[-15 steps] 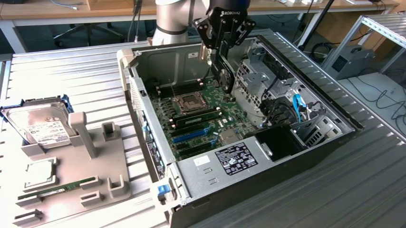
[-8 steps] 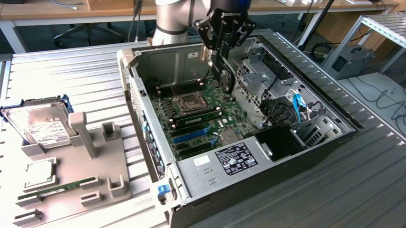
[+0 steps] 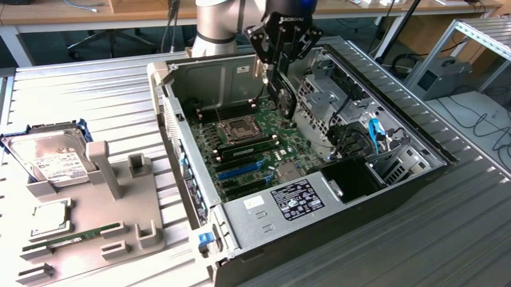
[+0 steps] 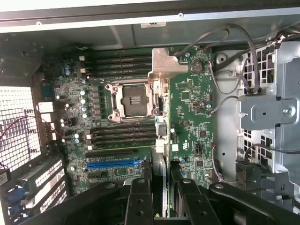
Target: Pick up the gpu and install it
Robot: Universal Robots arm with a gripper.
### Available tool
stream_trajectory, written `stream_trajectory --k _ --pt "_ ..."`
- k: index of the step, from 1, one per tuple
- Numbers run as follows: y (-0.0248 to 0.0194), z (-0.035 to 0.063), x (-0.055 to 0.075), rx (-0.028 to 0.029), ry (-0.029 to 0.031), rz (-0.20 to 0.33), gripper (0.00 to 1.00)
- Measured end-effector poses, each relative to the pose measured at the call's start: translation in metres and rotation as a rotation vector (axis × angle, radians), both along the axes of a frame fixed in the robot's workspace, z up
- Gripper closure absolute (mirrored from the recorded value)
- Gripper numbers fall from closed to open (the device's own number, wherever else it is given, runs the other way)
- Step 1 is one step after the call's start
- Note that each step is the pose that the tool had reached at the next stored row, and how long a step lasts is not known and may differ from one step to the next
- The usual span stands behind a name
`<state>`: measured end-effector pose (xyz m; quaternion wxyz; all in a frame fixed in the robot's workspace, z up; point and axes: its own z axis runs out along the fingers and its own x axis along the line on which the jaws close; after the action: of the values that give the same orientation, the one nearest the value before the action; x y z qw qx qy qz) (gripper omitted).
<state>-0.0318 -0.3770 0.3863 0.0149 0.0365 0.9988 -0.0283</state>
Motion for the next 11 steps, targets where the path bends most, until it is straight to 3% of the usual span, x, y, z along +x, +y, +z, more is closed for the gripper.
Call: stream_trajectory --k 8,11 --pt "0.0000 -0.0019 0.0016 -0.0016 0.0000 0.000 0.74" --pt "0.0000 -0.0088 0.0058 -0.0058 -0.0001 0.000 0.74"
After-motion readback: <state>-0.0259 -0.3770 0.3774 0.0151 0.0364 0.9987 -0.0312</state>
